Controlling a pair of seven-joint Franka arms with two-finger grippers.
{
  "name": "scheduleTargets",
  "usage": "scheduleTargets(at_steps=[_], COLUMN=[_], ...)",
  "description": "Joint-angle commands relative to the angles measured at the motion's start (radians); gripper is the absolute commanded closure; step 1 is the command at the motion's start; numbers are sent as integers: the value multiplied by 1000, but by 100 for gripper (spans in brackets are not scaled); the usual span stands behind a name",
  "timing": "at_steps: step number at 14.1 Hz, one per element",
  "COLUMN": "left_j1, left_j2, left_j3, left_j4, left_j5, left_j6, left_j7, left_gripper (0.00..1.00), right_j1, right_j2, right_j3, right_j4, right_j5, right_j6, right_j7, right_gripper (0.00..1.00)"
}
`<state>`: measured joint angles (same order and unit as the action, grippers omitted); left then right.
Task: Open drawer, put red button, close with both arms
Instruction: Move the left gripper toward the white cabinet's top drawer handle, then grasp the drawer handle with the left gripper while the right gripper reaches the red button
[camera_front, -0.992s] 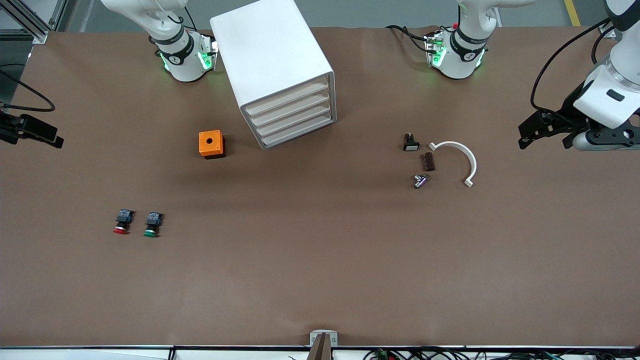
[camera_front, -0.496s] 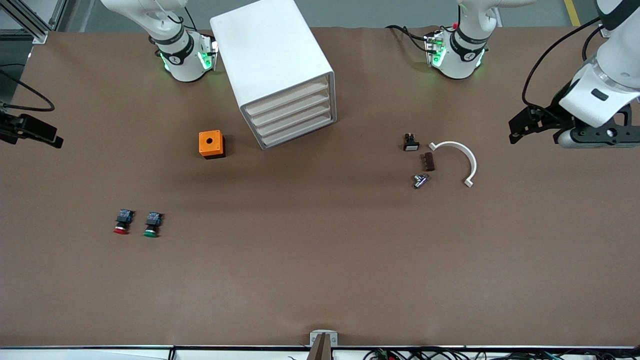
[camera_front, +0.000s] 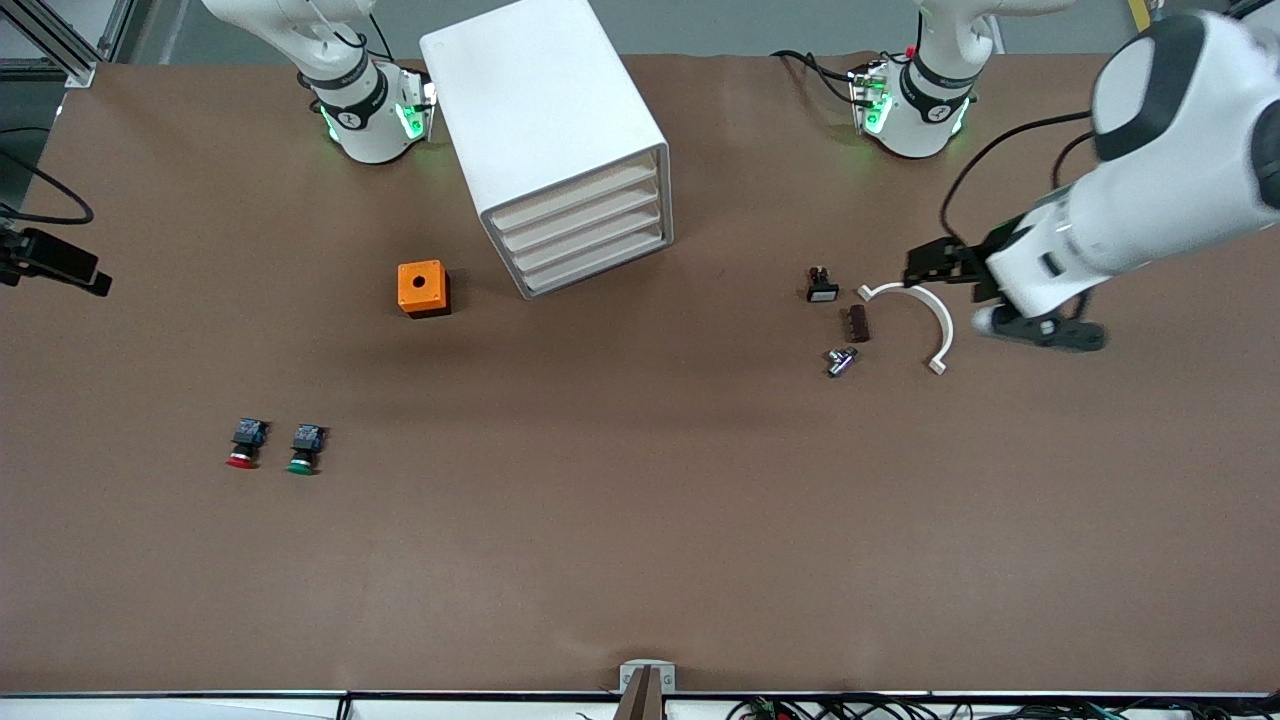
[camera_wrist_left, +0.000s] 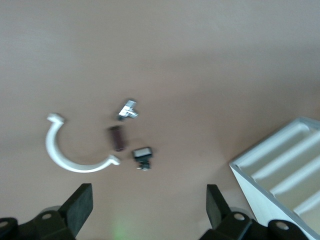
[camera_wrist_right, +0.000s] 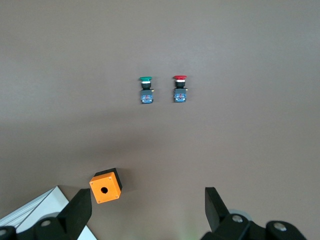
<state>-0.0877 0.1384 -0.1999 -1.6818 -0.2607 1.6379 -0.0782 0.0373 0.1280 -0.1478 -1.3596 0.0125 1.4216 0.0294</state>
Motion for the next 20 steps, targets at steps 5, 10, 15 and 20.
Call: scheduleTargets(at_steps=[5,10,15,20], left_j1=[-229,-274,-264,-208], left_j2=[130,291,424,489], left_j3=[-61,-169,-208,-210], left_j4=[-24,-27,-57,-67], left_j5=[-104,-218,-535,-770], left_j6=[173,390,461,367], left_j7=[-137,-106,240,541], left_gripper=[0,0,0,0], right_j1=[-3,-14,-40,-99], right_j2=[87,88,124,258], right_j3=[10,8,8,8], right_j4=[-91,-330,-521,-552], right_j5=[-20,-31,-31,-29], right_j6=[155,419,701,864], right_j7=[-6,-8,-31,-83], right_gripper=[0,0,0,0])
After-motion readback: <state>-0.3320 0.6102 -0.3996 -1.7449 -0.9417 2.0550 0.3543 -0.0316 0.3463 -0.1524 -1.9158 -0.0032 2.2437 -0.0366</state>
